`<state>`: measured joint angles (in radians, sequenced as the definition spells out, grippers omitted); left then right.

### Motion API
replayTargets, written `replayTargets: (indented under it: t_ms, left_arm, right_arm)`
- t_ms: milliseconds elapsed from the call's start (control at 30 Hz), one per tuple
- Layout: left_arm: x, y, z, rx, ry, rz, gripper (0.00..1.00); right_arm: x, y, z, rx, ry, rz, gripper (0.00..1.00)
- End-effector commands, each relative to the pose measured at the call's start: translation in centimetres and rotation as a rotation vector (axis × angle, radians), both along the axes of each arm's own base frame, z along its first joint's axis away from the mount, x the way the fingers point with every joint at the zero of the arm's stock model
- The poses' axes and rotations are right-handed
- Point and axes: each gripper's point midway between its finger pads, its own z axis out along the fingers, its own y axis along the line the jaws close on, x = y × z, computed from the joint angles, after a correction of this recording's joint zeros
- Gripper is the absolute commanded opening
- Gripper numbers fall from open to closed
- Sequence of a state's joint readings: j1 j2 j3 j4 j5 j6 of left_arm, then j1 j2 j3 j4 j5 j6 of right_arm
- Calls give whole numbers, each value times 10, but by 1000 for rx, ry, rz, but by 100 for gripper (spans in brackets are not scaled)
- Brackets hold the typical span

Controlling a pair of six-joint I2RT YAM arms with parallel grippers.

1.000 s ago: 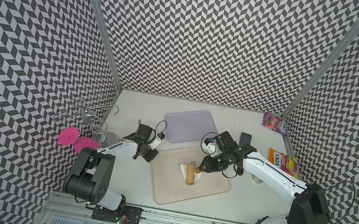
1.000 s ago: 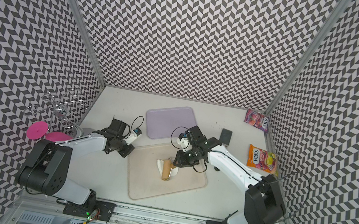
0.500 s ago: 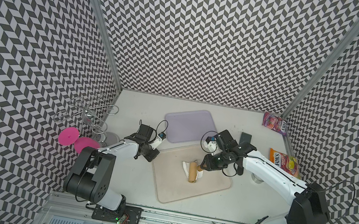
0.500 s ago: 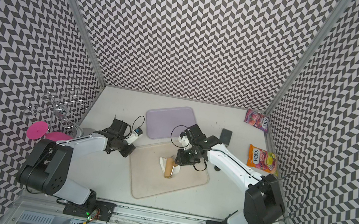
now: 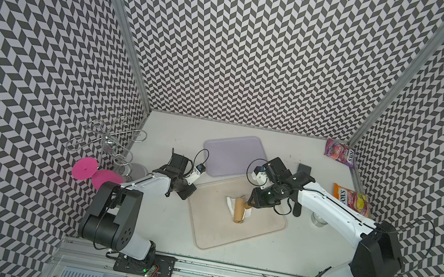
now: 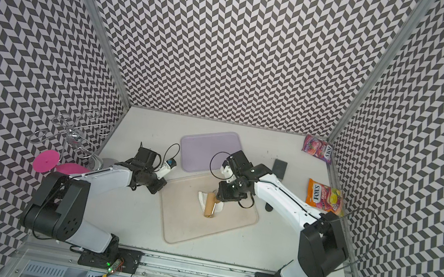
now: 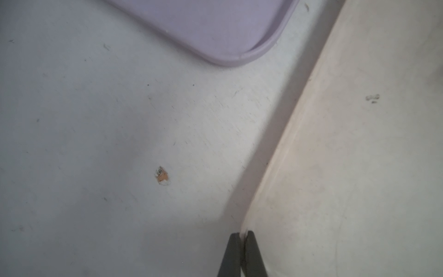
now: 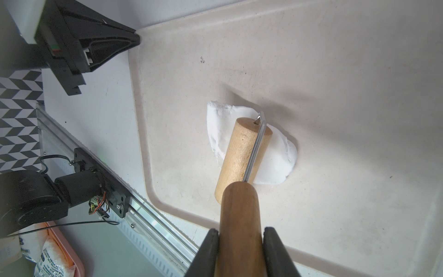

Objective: Roll out the dumpling wrappers from the dough
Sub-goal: Flatten out the dough on the work surface.

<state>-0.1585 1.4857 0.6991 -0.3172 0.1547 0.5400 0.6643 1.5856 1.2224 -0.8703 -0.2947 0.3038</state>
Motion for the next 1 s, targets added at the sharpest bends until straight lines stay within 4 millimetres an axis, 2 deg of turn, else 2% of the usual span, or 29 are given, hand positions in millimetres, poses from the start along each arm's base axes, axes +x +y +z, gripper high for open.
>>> replayTargets:
  t_ms: [0, 300, 333, 867, 967]
  left_arm:
    - [-22, 48, -25, 203, 88, 9, 0]
    - [-22, 52, -25, 209, 86, 7, 0]
    - [-21, 52, -24, 207, 85, 8, 0]
    - [-17, 51, -18, 202, 76, 11, 0]
    - [-15, 50, -16, 190, 71, 11, 0]
  right_arm:
    - [4, -95, -50, -488, -11, -85, 0]
    - [15, -98, -37, -530, -50, -99, 0]
    - [9, -103, -36, -553, -30, -94, 0]
    - [16, -117, -29, -644, -58, -139, 0]
    - [22, -113, -18, -623, -90, -145, 0]
